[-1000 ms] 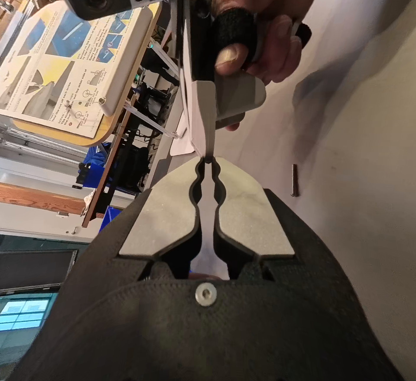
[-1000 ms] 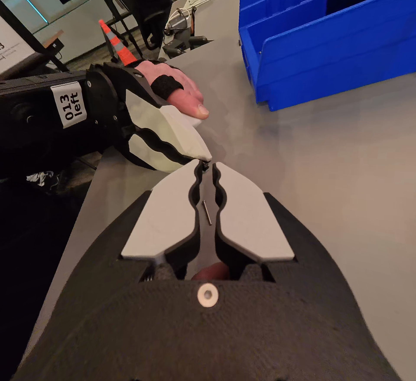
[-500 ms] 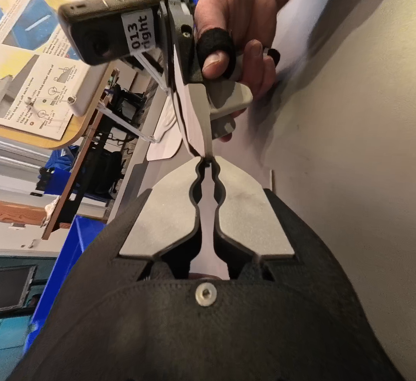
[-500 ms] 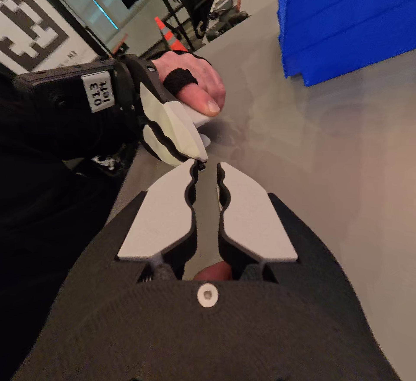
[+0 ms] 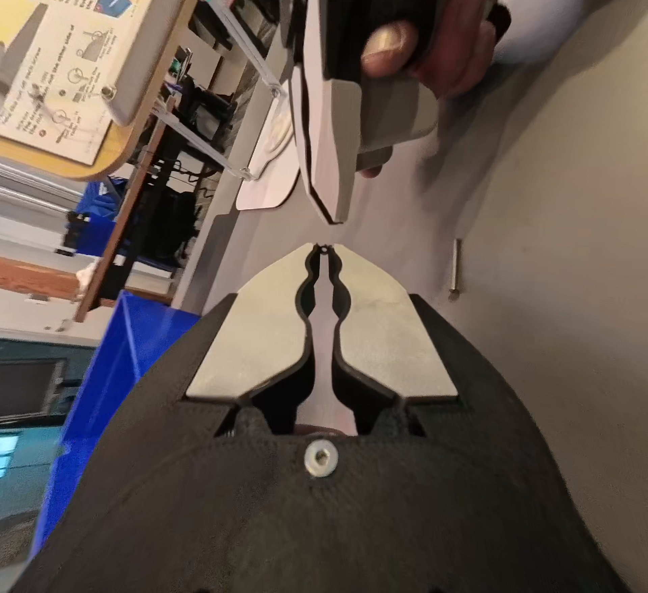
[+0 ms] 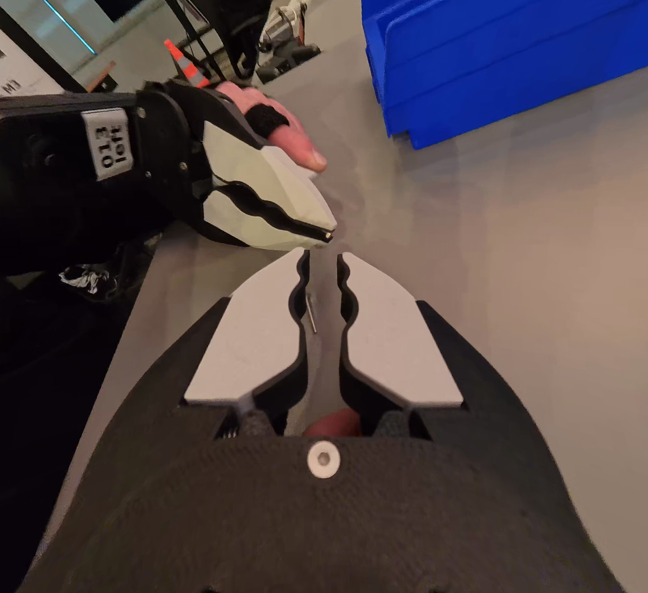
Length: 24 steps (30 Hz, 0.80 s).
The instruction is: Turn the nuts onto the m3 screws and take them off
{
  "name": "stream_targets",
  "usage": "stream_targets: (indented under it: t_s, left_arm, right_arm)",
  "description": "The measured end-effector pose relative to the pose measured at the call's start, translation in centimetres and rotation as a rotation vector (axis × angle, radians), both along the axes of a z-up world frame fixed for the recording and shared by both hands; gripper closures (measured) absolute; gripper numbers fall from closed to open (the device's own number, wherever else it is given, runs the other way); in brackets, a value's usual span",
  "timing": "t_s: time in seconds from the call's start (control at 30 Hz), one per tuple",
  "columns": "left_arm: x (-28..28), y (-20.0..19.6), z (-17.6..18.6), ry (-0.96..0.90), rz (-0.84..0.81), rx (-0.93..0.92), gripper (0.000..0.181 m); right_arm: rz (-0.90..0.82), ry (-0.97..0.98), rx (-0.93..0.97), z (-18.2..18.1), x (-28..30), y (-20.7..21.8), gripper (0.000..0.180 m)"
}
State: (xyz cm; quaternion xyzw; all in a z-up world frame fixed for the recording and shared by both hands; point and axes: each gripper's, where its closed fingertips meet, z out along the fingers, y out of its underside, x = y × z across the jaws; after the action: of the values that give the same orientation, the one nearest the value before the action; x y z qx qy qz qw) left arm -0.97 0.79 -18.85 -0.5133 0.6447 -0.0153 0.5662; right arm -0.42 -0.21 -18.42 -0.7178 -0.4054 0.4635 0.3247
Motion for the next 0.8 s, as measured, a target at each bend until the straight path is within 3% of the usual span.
stream_targets:
  t_s: [0.03,0.2,0.57,0.8]
  left_arm:
    - [0.0,-0.1,0.1,-0.031,-0.012,-0.032,0.176]
    - [0.0,-0.8,2.0,-0.206,-0.077,-0.131,0.176]
    - [0.0,-1.8,5.6,-0.474,-0.182,-0.271,0.176]
    - [-1.6,-3.0,9.4,-0.778,-0.375,-0.569,0.176]
  right_arm:
    - [-0.001,0.008,0.010,0.2,0.1,0.0,0.165]
    - [0.001,0.052,0.061,1.0,0.2,0.0,0.166]
    - [0.058,0.304,-0.045,4.5,0.3,-0.3,0.166]
    - [0.082,0.309,0.008,4.9,0.4,-0.7,0.167]
